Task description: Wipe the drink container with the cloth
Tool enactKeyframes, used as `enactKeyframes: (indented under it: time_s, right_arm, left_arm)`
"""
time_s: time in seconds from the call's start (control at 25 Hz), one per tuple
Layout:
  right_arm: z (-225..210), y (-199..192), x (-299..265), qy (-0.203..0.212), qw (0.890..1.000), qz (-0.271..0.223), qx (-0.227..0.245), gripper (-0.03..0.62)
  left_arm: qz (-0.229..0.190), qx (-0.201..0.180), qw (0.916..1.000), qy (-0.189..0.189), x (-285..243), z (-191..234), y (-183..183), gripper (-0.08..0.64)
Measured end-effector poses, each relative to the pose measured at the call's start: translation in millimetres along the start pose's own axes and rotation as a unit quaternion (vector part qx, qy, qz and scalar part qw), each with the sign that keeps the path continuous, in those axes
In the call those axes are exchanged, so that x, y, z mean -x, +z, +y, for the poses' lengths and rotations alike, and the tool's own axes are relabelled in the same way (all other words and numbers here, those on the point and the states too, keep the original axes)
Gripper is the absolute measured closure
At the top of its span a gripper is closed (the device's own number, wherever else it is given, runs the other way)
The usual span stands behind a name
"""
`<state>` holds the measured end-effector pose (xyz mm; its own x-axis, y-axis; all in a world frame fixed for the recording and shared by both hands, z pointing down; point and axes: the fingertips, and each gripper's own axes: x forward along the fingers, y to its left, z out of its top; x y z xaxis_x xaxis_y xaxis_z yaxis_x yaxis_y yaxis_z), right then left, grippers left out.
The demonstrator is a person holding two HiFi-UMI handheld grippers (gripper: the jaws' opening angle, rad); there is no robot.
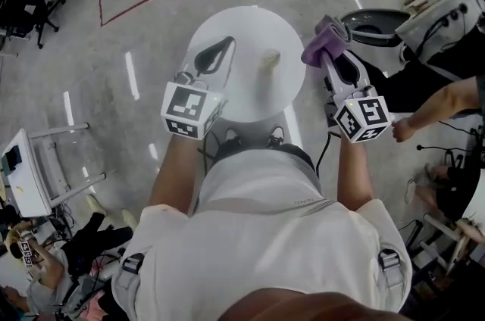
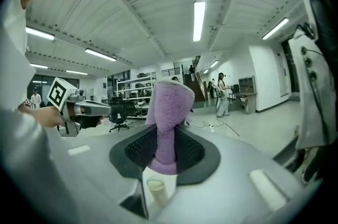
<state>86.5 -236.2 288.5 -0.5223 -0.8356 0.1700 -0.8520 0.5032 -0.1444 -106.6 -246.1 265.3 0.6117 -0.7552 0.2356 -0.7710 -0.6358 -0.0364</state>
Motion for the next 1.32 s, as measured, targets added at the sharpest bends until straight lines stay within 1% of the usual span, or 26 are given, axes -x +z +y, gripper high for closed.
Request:
enactKeyframes:
  time_s: [0.16, 0.28, 0.4, 0.52, 0.6, 0.72, 1.0, 1.32]
  right_arm:
    - [19.0, 20.8, 14.6, 0.006, 1.0, -0.021, 0.023, 0.497]
    - [36.1, 39.9, 29.3, 0.015, 0.998, -0.043, 0.039, 0.497]
    - [53.8, 60.6, 43.5, 0.024, 0.996, -0.064, 0.063, 0.497]
    - [60.5, 74.9, 58.9, 0.022, 0.993, -0.083, 0.077, 0.497]
    - [59.8, 80.0, 67.0, 0.017, 0.993, -0.089, 0.075, 0.497]
    - [58.6, 82.8, 73.2, 0.012, 0.994, -0.088, 0.066, 0.497]
    - [60.7, 75.9, 79.2, 0.014, 0.995, -0.083, 0.056, 0.497]
    - [51.8, 73.3, 78.8, 0.008, 0.996, -0.078, 0.05, 0.495]
  left_arm:
    - [-0.026, 0.003, 0.9996, 0.013, 29.7, -5.3, 21.3, 0.557]
    - [-0.05, 0.005, 0.9987, 0.013, 52.0, -14.6, 37.7, 0.557]
    - [-0.07, 0.004, 0.9973, 0.018, 71.4, -19.1, 51.5, 0.557]
    - [-0.086, -0.003, 0.9958, 0.031, 83.2, -24.1, 60.2, 0.557]
    - [-0.095, -0.002, 0.9948, 0.035, 86.8, -28.0, 64.8, 0.557]
    - [-0.099, -0.004, 0.9946, 0.032, 87.9, -34.6, 69.4, 0.557]
    - [-0.1, -0.012, 0.9946, 0.023, 89.8, -45.2, 75.3, 0.557]
    - [-0.091, -0.023, 0.9955, 0.016, 82.2, -52.7, 73.4, 0.557]
